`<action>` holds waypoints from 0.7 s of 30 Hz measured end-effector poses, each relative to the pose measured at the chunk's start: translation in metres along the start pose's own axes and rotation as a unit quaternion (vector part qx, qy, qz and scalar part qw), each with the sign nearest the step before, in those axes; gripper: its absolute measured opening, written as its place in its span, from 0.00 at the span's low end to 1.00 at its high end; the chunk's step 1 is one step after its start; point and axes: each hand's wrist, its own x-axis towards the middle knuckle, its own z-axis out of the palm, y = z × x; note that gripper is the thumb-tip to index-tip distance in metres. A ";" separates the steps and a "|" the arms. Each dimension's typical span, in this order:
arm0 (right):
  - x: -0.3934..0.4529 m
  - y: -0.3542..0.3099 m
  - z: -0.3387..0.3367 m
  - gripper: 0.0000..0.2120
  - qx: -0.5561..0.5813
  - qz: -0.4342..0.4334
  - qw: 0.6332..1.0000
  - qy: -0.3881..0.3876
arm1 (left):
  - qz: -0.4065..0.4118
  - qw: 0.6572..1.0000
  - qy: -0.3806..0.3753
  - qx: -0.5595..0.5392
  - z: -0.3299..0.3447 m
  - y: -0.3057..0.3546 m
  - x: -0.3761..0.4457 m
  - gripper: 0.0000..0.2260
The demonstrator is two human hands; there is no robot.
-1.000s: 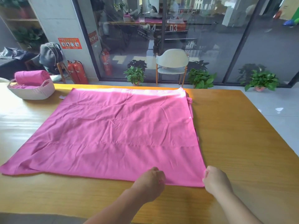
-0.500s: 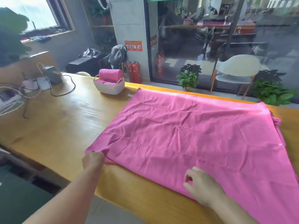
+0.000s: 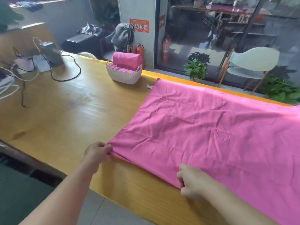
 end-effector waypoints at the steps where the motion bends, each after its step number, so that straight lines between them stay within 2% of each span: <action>1: 0.000 -0.001 -0.002 0.09 -0.011 0.005 1.000 -0.004 | -0.010 0.999 -0.019 -0.025 -0.006 0.003 0.003 0.05; 3: 0.001 -0.007 -0.004 0.08 -0.042 0.006 0.999 -0.021 | -0.022 0.999 -0.039 -0.028 -0.015 0.004 0.006 0.07; 6: 0.003 -0.014 -0.003 0.09 -0.040 -0.008 0.998 -0.040 | -0.019 0.998 -0.031 0.042 -0.018 0.004 0.012 0.08; 10: 0.010 -0.014 -0.014 0.09 0.047 0.010 0.998 -0.031 | 0.016 0.986 0.056 0.154 -0.017 0.005 0.015 0.11; 12: 0.018 -0.013 -0.016 0.09 0.092 0.010 0.995 0.025 | 0.073 0.970 0.135 0.187 -0.013 0.002 0.011 0.18; 14: 0.027 -0.010 -0.010 0.08 0.120 0.020 0.983 0.135 | 0.198 0.949 0.166 0.180 0.003 0.001 0.000 0.20; 16: 0.031 -0.006 0.000 0.09 0.113 0.046 0.964 0.236 | 0.311 0.925 0.115 0.185 0.032 0.005 -0.019 0.17; 17: 0.032 -0.003 0.005 0.11 0.101 0.042 0.956 0.271 | 0.339 0.912 0.073 0.221 0.048 0.005 -0.028 0.17; 19: 0.034 0.002 0.017 0.13 0.079 0.022 0.957 0.279 | 0.335 0.878 -0.011 0.340 0.073 -0.003 -0.041 0.26; 21: 0.031 0.008 0.021 0.12 0.082 0.013 0.971 0.224 | 0.273 0.839 -0.056 0.468 0.082 -0.015 -0.046 0.37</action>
